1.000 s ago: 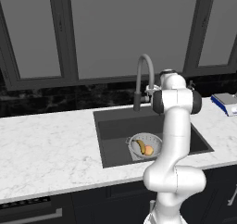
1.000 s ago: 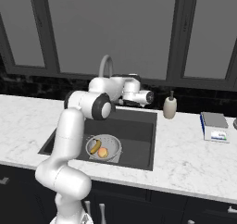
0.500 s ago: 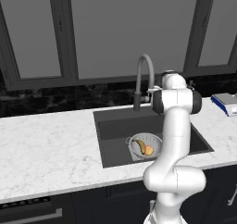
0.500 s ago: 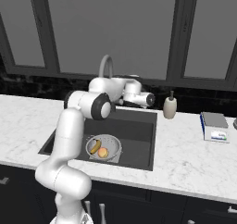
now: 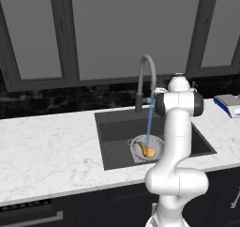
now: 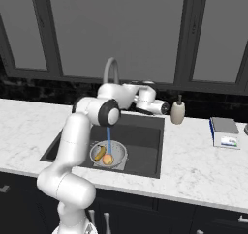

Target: Put the colander in the sink, put the banana, peach in the colander, and turn on the sink faucet and pour water over the colander.

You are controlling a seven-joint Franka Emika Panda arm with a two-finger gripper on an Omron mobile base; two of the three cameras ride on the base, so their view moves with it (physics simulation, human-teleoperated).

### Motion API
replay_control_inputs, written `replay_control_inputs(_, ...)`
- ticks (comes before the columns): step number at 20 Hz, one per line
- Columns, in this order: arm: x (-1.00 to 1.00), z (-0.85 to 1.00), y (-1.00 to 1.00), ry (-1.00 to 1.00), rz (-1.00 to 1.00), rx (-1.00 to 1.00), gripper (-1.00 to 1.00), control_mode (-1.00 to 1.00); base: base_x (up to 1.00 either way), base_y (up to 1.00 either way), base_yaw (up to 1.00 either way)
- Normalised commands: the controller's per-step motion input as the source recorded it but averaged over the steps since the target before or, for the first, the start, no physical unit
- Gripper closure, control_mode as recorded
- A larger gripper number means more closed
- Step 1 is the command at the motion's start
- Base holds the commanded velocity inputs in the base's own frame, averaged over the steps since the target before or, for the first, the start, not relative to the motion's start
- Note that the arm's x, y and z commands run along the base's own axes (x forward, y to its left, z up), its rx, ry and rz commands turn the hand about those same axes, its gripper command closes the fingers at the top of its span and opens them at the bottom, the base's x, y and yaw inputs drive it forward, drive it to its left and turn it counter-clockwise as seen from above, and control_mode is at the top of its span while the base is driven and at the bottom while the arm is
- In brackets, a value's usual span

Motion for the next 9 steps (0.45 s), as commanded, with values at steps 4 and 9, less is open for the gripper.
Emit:
replay_control_inputs(4, -0.32, 0.13, -0.51, 0.00, -0.11, 0.00, 1.00, -1.00, 0.00, 0.00, 0.00)
replay_control_inputs(9, -0.84, 0.56, -0.41, -0.01, -0.09, 0.00, 1.00, -1.00, 0.00, 0.00, 0.00)
